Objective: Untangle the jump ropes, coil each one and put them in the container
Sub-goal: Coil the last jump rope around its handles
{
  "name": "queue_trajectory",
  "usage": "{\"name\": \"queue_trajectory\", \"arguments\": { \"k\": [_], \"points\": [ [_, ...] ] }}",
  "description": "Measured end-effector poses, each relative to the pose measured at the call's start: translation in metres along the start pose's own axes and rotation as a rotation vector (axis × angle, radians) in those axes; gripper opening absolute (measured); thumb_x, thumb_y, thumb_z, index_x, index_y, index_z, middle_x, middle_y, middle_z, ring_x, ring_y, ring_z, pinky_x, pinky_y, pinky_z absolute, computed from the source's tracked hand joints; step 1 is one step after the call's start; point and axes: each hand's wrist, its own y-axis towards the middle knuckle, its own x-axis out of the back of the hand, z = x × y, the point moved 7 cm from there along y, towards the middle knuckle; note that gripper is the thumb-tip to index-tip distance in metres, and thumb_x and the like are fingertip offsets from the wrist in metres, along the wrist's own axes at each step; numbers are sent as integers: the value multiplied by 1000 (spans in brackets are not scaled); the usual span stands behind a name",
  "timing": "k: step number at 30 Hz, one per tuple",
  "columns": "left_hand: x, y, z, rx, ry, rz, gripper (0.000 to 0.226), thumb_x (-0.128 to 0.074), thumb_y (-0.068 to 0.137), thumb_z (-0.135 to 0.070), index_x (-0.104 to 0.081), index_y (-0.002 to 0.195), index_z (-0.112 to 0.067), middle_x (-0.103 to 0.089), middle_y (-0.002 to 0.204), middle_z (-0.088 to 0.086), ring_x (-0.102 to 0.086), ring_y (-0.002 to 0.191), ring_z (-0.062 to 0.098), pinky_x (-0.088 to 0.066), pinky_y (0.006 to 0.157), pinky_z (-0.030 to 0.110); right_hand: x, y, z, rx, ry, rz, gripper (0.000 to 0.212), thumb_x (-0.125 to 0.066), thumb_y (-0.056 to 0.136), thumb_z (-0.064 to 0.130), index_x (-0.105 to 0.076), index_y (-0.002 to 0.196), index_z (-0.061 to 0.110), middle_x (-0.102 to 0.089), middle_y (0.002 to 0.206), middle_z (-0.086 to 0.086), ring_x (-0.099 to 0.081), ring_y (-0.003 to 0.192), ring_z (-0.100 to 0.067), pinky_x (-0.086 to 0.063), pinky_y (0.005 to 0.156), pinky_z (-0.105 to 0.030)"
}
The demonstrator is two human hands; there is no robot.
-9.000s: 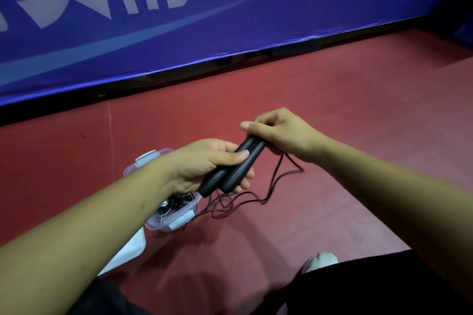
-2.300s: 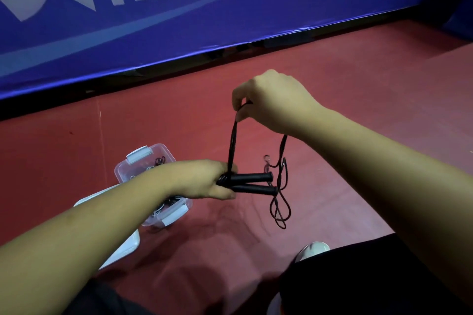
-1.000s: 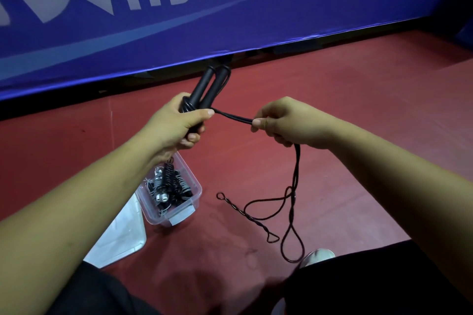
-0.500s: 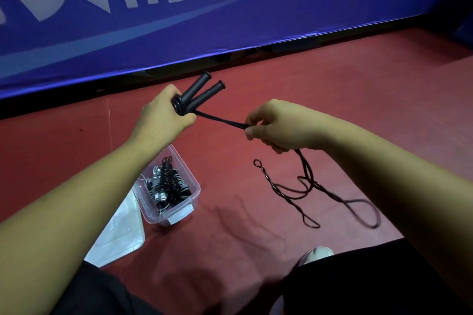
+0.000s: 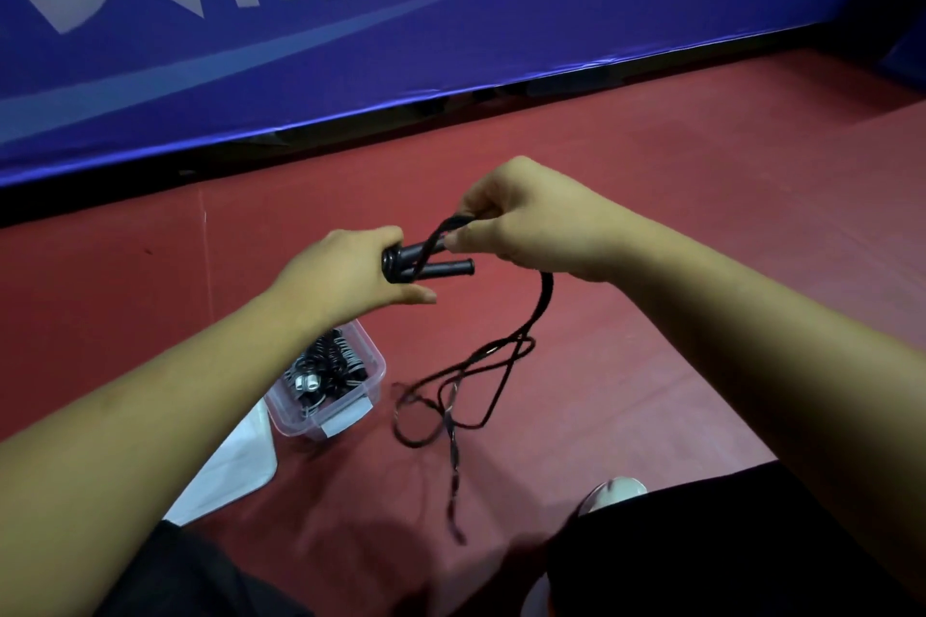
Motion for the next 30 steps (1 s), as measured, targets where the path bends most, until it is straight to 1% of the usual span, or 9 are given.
{"name": "queue_trajectory", "arguments": {
  "k": [4, 7, 12, 17, 20, 23, 26, 28, 30],
  "points": [
    [-8, -5, -12, -77, 124, 33, 36, -70, 78, -53, -46, 83, -26, -57, 72, -5, -58, 73, 24, -44, 60, 33, 8, 2, 5, 127, -323, -71, 15, -69, 91, 25, -75, 89, 10, -59, 66, 2, -50, 57, -10, -38, 53, -23],
    [-14, -6, -17, -159, 136, 94, 24, -64, 79, -41, -47, 87, -26, -59, 72, -3, -60, 72, 26, -51, 62, 36, 14, 3, 2, 152, -421, -118, 12, -71, 89, 31, -71, 99, 23, -54, 72, 16, -53, 70, -7, -43, 66, -29],
    [-20, -21, -36, -329, 32, 255, 22, -67, 81, -32, -53, 99, -30, -59, 67, -8, -56, 60, 7, -44, 59, 27, 16, 6, -6, 168, -466, -143, 8, -72, 88, 34, -73, 94, 29, -50, 70, 18, -55, 79, -13, -51, 72, -35],
    [-7, -37, -56, -398, -194, 279, 21, -70, 83, -31, -55, 97, -27, -58, 67, -3, -56, 62, 13, -44, 60, 30, 23, 16, -27, 103, -315, -113, 10, -76, 86, 33, -76, 91, 25, -61, 62, 10, -56, 56, 0, -46, 61, -21],
    [4, -41, -63, -402, -315, 257, 24, -72, 83, -29, -55, 99, -24, -59, 70, -1, -57, 64, 15, -46, 64, 33, 15, 19, -50, 5, -112, -32, 7, -76, 87, 29, -76, 87, 21, -62, 60, 3, -52, 46, -5, -44, 50, -17],
    [11, -41, -58, -369, -385, 191, 27, -74, 82, -32, -54, 97, -23, -59, 73, 1, -55, 66, 16, -45, 66, 37, -5, 16, -67, -60, -8, 91, 20, -68, 93, 11, -74, 77, 23, -57, 54, 1, -51, 46, -11, -43, 48, -22],
    [17, -39, -51, -303, -540, 139, 41, -76, 80, -37, -50, 112, -35, -63, 83, -2, -57, 70, 13, -49, 72, 35, -13, 11, -73, -113, 158, 144, 41, -52, 87, -15, -73, 75, 18, -57, 54, 0, -52, 45, -8, -44, 48, -20],
    [22, -36, -51, -274, -648, 113, 58, -76, 84, -27, -42, 127, -47, -64, 89, -7, -57, 67, 7, -50, 73, 26, -16, 9, -70, -88, 297, 173, 46, -53, 91, -13, -74, 67, 21, -57, 59, -7, -55, 53, -17, -48, 56, -25],
    [24, -36, -55, -283, -809, 143, 62, -71, 89, -13, -45, 135, -46, -65, 89, -9, -57, 67, 10, -50, 65, 23, -21, 7, -68, -95, 398, 201, 32, -56, 96, 0, -74, 75, 16, -52, 66, -12, -53, 63, -24, -50, 60, -28]
  ]
}}
